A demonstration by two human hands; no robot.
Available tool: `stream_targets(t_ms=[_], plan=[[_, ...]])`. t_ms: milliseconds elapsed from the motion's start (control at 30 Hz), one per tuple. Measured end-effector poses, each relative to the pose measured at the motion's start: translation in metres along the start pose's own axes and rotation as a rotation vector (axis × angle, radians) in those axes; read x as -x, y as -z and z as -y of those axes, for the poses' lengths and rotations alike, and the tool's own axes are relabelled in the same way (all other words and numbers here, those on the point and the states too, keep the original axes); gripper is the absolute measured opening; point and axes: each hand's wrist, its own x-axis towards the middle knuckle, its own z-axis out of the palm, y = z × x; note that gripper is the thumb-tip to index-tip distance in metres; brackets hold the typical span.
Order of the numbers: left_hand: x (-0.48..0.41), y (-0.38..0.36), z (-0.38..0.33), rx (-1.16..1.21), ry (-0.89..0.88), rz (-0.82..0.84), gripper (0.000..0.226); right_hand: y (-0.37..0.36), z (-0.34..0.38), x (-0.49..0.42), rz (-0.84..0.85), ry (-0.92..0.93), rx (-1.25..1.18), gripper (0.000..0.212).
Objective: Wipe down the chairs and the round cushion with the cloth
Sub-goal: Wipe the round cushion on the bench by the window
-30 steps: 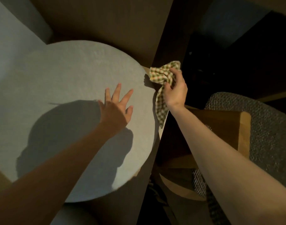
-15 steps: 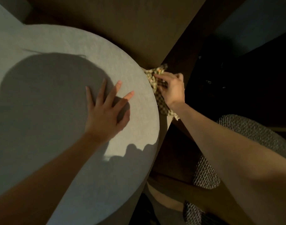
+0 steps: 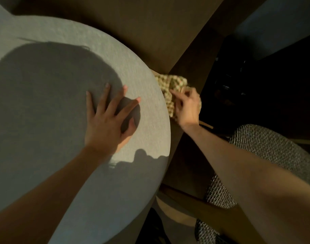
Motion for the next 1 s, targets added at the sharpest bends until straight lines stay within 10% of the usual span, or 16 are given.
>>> stream_targets(t_ms=[200, 600, 1000], plan=[[-0.001, 0.001, 0.002, 0.030, -0.010, -0.035, 0.048, -0.011, -0.010, -0.025, 0.495, 0.139, 0.343, 0.051], [0.018, 0.015, -0.003, 0.124, 0.063, 0.098, 0.052, -0.017, -0.025, 0.068, 0.506, 0.055, 0.412, 0.072], [0.236, 0.047, -0.002, 0.192, 0.055, 0.052, 0.048, -0.045, 0.013, 0.237, 0.436, -0.093, 0.380, 0.054]])
